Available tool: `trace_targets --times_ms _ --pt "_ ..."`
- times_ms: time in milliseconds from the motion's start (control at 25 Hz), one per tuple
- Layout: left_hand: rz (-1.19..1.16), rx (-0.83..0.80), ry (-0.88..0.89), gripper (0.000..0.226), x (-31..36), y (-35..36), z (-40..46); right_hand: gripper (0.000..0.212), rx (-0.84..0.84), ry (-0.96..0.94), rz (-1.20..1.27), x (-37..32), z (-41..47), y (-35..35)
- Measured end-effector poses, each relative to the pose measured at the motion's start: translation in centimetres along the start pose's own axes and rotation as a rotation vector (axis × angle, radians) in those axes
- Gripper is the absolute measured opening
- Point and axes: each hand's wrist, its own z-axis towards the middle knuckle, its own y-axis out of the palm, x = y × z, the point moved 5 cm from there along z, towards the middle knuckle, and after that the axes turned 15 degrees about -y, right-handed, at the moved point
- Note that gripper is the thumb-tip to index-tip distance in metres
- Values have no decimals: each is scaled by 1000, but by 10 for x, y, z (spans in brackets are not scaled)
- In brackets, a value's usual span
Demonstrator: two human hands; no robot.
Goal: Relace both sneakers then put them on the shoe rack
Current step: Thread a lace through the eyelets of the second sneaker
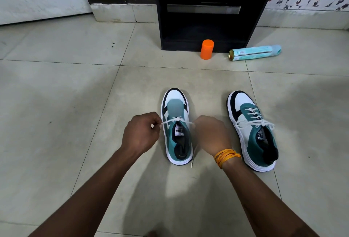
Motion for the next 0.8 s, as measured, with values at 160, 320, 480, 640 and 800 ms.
trace_targets --times_ms 160,320,480,640,800 --pt "10 -6 115 4 8 3 -6 17 13 -137 105 -19 -1 4" --pt "-66 -9 211 8 28 4 -8 6 64 -199 68 -34 5 1" --pt "-83 -40 180 13 19 9 0 8 43 -170 25 -28 5 -2" --pt "-115 -59 196 13 17 11 -3 9 23 -181 148 -30 2 4" --pt "-98 -36 186 6 17 9 -2 12 20 -196 92 -31 7 4"
